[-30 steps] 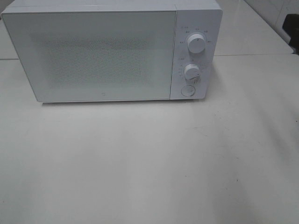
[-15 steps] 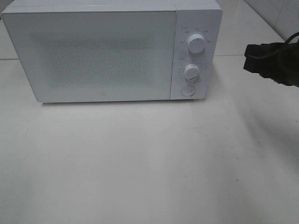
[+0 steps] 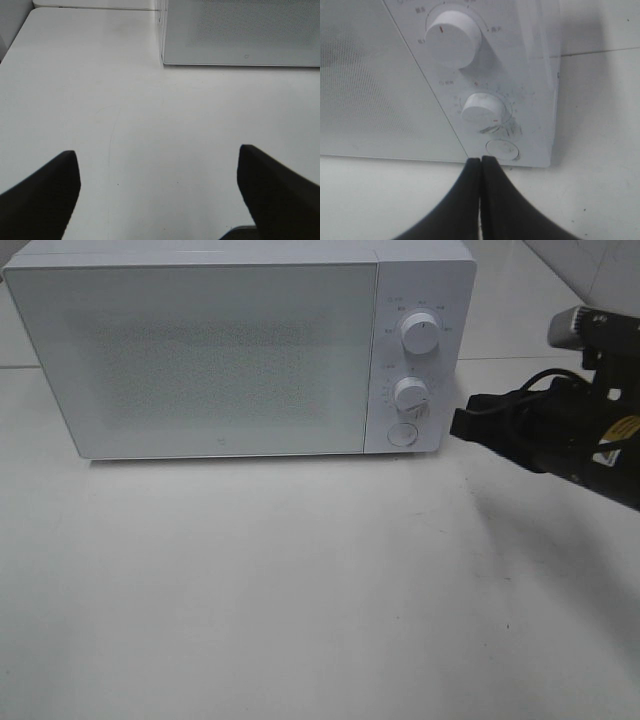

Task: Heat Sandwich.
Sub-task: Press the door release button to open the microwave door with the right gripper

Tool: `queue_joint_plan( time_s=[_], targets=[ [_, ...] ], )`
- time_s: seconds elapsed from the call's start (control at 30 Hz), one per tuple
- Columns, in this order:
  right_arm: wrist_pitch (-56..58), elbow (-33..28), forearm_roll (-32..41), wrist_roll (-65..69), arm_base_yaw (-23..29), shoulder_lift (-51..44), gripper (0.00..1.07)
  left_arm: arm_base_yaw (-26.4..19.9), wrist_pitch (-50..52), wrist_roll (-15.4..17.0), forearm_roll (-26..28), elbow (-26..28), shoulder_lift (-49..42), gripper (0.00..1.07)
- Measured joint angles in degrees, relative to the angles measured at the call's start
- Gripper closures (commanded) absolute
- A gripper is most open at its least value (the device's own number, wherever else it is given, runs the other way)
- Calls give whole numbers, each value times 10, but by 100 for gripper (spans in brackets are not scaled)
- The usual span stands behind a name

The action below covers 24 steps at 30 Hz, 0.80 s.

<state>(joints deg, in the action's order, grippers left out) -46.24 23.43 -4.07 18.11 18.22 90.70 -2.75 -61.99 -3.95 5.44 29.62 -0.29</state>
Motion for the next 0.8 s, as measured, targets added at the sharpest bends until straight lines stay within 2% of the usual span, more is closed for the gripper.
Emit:
queue_joint_plan(
  time_s=[0.07,0.1,0.13,0.2,0.37,0.6,0.73,0.8],
  targets=[
    [-14,1,62,-34,30,22,107,0,0,0,0,0,0,26],
    [-14,1,62,-34,30,22,107,0,0,0,0,0,0,26],
    [-32,1,122,-61,58,46,107,0,0,0,0,0,0,26],
    [-76,0,189,-85,95,76,107,0,0,0,0,0,0,26],
    [-146,1,226,-91,124,122,107,0,0,0,0,0,0,26],
    [-156,23,235,-42,126,162,107,0,0,0,0,0,0,26],
    [-161,45,234,33,126,183,107,0,0,0,0,0,0,26],
    [-161,57,234,138,127,189,107,0,0,0,0,0,0,26]
  ],
)
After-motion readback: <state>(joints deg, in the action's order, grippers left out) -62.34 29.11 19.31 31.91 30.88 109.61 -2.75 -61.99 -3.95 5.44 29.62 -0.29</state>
